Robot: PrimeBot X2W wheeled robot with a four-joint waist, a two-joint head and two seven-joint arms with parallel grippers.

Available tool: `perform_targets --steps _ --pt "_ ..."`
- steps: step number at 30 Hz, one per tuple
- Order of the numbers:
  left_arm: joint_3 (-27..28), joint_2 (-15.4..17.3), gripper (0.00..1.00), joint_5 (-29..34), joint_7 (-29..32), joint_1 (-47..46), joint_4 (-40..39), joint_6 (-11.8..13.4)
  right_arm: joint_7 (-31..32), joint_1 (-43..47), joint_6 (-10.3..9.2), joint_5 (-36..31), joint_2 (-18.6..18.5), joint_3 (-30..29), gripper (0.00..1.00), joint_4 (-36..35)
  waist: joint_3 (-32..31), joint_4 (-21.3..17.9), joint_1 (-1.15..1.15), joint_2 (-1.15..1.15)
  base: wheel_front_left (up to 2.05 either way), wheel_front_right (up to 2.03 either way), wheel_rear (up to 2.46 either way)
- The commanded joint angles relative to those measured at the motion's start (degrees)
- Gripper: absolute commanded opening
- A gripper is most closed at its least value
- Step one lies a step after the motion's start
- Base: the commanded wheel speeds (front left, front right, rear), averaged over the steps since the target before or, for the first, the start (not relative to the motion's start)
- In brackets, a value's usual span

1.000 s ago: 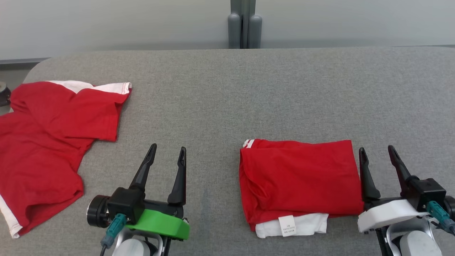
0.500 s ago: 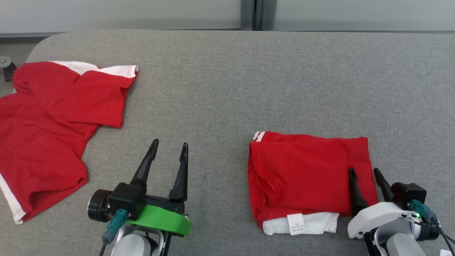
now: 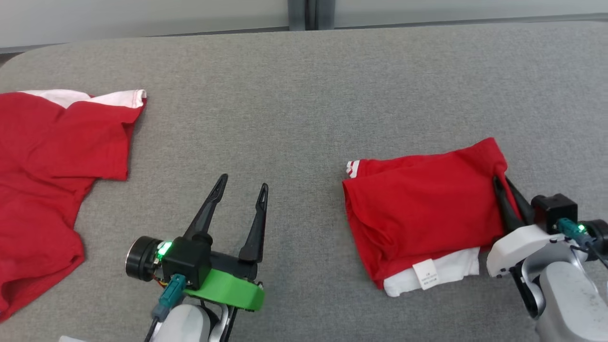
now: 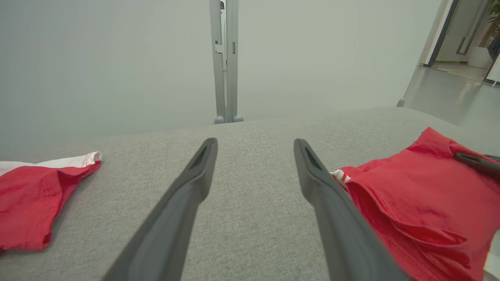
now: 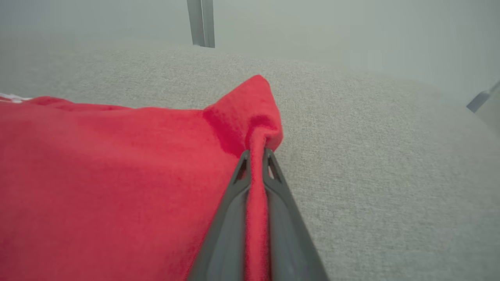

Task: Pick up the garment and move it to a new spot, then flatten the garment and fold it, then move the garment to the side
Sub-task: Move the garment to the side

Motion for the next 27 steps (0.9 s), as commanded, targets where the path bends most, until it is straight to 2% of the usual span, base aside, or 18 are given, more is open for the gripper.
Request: perform_targets --steps 1,7,9,16,21,27 --pt "-0.09 0.15 1.00 0.88 -0.01 -1.27 -0.32 -0.31 -0.16 -1.49 -0.11 -0.01 -1.55 0.15 0.00 -0.05 2.05 -2.89 0.00 0.00 0.00 0.00 0.00" --pt "-1.29 0.18 1.00 2.21 -0.01 -4.18 -1.64 -1.05 -0.16 -5.39 -0.11 0.71 -8.77 -0.45 0.00 1.73 5.64 -6.23 0.00 0.00 0.00 0.00 0.00" --pt "-1.22 0.21 1.00 1.63 -0.01 -6.07 -2.57 -1.43 -0.16 -7.68 -0.11 1.32 -12.52 -1.81 0.00 3.15 8.58 -7.37 0.00 0.00 0.00 0.00 0.00" --pt "-1.15 1.42 1.00 4.25 -0.01 -9.20 -4.25 -2.50 -0.16 -13.22 -0.12 -0.97 -18.70 -5.24 0.00 7.36 14.11 -8.39 0.00 0.00 0.00 0.00 0.00" --pt "-1.23 1.90 1.00 4.73 -0.01 -10.16 -5.31 -2.88 -0.16 -16.07 -0.12 -3.19 -21.08 -10.69 0.00 10.55 16.27 -7.77 0.00 0.00 0.00 0.00 0.00" --pt "-0.91 1.92 1.00 4.92 -0.01 -10.12 -5.49 -3.01 -0.16 -17.93 -0.12 -6.27 -20.54 -16.06 0.00 12.33 16.83 -6.88 0.00 0.00 0.00 0.00 0.00"
